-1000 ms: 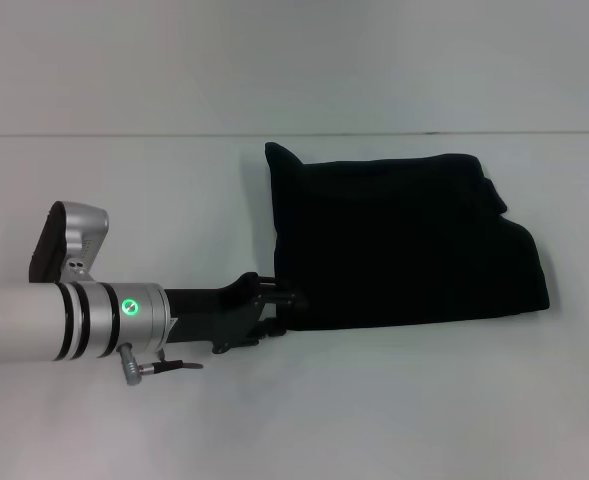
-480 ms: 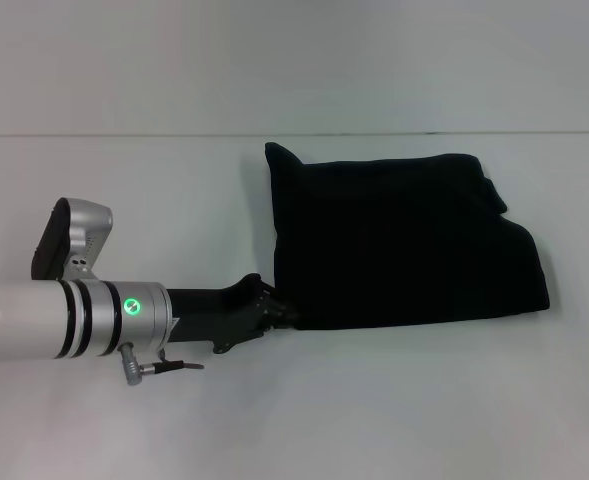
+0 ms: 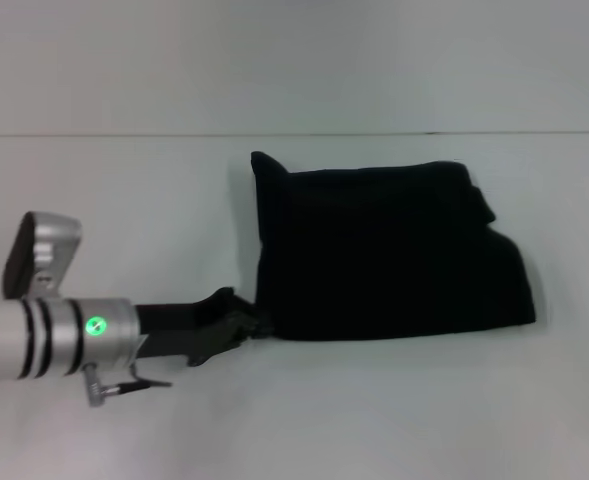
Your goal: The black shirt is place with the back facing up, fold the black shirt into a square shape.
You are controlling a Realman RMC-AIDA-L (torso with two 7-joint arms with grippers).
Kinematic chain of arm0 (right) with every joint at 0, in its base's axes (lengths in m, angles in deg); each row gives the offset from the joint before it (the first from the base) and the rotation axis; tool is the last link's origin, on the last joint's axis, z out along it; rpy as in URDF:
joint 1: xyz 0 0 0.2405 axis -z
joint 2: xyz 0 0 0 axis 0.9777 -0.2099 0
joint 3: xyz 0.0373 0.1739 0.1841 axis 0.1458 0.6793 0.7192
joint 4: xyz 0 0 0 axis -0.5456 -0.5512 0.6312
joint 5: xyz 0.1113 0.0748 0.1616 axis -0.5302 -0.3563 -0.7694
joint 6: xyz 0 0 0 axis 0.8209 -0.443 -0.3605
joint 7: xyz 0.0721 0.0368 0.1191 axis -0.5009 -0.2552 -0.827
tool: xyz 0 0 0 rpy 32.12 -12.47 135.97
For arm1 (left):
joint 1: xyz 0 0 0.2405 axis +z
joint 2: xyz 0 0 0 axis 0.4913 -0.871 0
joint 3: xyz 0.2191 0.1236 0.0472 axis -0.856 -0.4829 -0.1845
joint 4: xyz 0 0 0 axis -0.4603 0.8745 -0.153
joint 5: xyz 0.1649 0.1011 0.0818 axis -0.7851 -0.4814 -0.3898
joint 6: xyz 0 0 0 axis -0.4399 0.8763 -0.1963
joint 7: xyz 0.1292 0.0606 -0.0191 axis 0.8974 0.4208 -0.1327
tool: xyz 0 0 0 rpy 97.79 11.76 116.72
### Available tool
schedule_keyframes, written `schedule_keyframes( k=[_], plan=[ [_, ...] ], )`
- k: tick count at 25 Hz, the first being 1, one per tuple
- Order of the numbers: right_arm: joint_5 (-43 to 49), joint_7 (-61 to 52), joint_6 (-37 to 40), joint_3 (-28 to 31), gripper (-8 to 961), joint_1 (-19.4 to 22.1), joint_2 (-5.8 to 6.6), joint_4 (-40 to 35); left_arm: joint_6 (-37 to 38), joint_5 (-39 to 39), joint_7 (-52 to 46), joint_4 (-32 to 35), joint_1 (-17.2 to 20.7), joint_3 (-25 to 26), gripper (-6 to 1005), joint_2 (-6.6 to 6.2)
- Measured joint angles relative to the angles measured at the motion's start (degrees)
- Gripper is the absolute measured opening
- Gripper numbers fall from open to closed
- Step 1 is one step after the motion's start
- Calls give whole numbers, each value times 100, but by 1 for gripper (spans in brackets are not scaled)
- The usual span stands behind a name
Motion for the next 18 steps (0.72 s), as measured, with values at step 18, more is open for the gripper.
schedule_keyframes(
  k=[18],
  plan=[
    [270, 24, -27, -86, 714, 2, 36, -80, 1469, -676, 472, 768, 543, 1105, 175, -395]
  ],
)
